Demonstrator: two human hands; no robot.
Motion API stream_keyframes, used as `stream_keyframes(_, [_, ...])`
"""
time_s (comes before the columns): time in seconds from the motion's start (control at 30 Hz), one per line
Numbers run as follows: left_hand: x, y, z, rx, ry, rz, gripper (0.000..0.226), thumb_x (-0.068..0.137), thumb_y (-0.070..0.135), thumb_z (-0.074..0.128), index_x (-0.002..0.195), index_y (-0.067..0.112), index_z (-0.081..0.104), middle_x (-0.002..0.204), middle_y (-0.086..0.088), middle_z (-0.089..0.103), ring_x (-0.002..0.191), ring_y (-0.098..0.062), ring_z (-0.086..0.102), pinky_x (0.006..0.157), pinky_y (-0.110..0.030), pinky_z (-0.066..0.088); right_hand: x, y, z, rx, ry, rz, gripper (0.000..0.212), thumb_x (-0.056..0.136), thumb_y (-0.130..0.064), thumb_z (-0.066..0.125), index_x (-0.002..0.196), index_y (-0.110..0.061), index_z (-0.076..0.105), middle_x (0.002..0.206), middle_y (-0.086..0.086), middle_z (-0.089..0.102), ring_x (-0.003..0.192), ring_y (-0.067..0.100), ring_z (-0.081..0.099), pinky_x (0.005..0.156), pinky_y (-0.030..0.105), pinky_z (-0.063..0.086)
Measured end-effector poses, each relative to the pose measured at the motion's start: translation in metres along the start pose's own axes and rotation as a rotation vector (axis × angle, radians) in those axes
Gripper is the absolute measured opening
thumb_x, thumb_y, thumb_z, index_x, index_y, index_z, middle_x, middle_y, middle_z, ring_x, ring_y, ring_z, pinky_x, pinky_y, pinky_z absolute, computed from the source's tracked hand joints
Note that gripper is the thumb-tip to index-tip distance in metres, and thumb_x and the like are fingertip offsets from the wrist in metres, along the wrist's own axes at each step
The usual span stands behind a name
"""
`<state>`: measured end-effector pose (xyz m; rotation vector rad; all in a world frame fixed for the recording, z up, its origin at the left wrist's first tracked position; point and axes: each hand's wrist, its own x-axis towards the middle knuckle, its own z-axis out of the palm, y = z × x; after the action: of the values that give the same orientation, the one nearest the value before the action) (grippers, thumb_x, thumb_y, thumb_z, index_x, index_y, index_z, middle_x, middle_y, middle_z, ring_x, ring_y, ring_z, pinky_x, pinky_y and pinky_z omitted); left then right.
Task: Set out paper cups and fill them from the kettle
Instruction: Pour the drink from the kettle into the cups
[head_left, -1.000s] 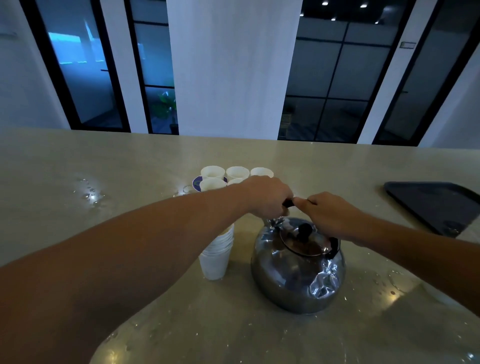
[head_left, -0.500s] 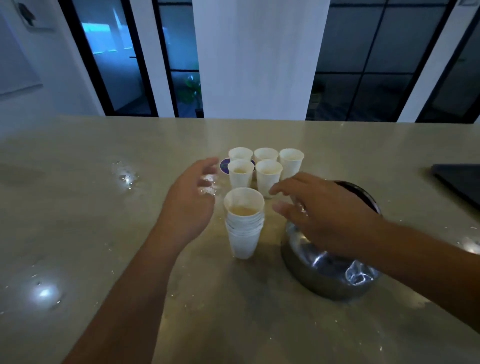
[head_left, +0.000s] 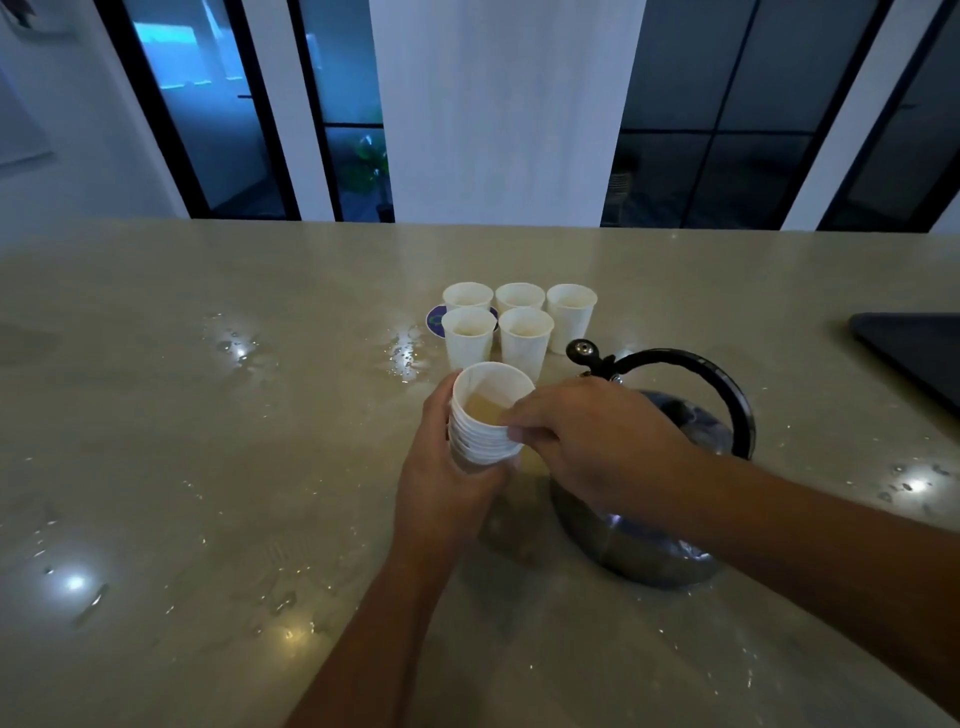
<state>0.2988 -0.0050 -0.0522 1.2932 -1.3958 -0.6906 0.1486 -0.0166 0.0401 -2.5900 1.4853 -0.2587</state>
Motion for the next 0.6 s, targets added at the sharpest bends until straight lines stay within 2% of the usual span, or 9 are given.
stream_keyframes(0.1, [0.0, 0.003, 0.002, 0.036, 0.003, -0.036, 0.072, 0.074, 0.022, 0.086, 0.119, 0.049, 0.037, 0.136, 0.007, 0.054, 0.123, -0.014, 0.053, 0.107, -0.042, 0.046, -0.002, 0.001, 0.0, -0.01, -0.014, 0.001, 0.03, 0.105, -0.028, 0.045, 0.125, -0.034, 0.066, 0.13, -0.009, 0.065, 0.113, 0.016, 0.06, 0.1, 0.034, 0.048])
stream_keyframes(0.2, [0.001, 0.003, 0.003, 0.061, 0.003, -0.05, 0.077, 0.076, 0.022, 0.085, 0.126, 0.047, 0.031, 0.142, 0.004, 0.052, 0.127, -0.017, 0.051, 0.109, -0.042, 0.044, 0.001, 0.0, -0.001, -0.029, -0.008, -0.01, 0.026, 0.103, -0.026, 0.046, 0.117, -0.033, 0.067, 0.122, -0.007, 0.068, 0.106, 0.018, 0.062, 0.094, 0.036, 0.051])
stream_keyframes(0.37, [-0.004, -0.001, 0.001, 0.048, 0.001, -0.11, 0.087, 0.071, 0.027, 0.088, 0.129, 0.054, 0.028, 0.137, 0.016, 0.052, 0.123, -0.013, 0.053, 0.103, -0.041, 0.05, 0.004, -0.003, -0.005, -0.117, 0.003, -0.06, 0.024, 0.1, -0.024, 0.049, 0.115, -0.031, 0.066, 0.115, -0.004, 0.069, 0.103, 0.02, 0.063, 0.089, 0.038, 0.054])
stream_keyframes(0.43, [-0.004, -0.002, 0.002, 0.053, 0.005, -0.108, 0.084, 0.07, 0.031, 0.088, 0.125, 0.059, 0.029, 0.125, 0.029, 0.051, 0.114, -0.009, 0.056, 0.093, -0.026, 0.053, 0.003, -0.004, -0.008, -0.129, -0.003, -0.074, 0.025, 0.099, -0.024, 0.051, 0.118, -0.033, 0.065, 0.116, -0.005, 0.069, 0.103, 0.02, 0.063, 0.089, 0.038, 0.054])
stream_keyframes(0.5, [-0.005, -0.002, 0.004, 0.041, 0.014, -0.101, 0.082, 0.07, 0.033, 0.088, 0.116, 0.065, 0.028, 0.112, 0.038, 0.047, 0.104, -0.003, 0.054, 0.083, -0.014, 0.048, 0.003, -0.006, -0.012, -0.131, 0.012, -0.077, 0.027, 0.1, -0.024, 0.051, 0.121, -0.034, 0.064, 0.117, -0.005, 0.069, 0.103, 0.021, 0.064, 0.088, 0.04, 0.054])
stream_keyframes(0.6, [-0.007, -0.003, 0.005, 0.03, 0.055, -0.077, 0.086, 0.069, 0.036, 0.088, 0.112, 0.076, 0.025, 0.102, 0.054, 0.047, 0.098, 0.017, 0.054, 0.086, -0.019, 0.047, 0.006, -0.008, -0.028, -0.083, 0.107, -0.042, 0.026, 0.102, -0.028, 0.045, 0.12, -0.033, 0.064, 0.11, -0.008, 0.068, 0.096, 0.022, 0.063, 0.081, 0.038, 0.052])
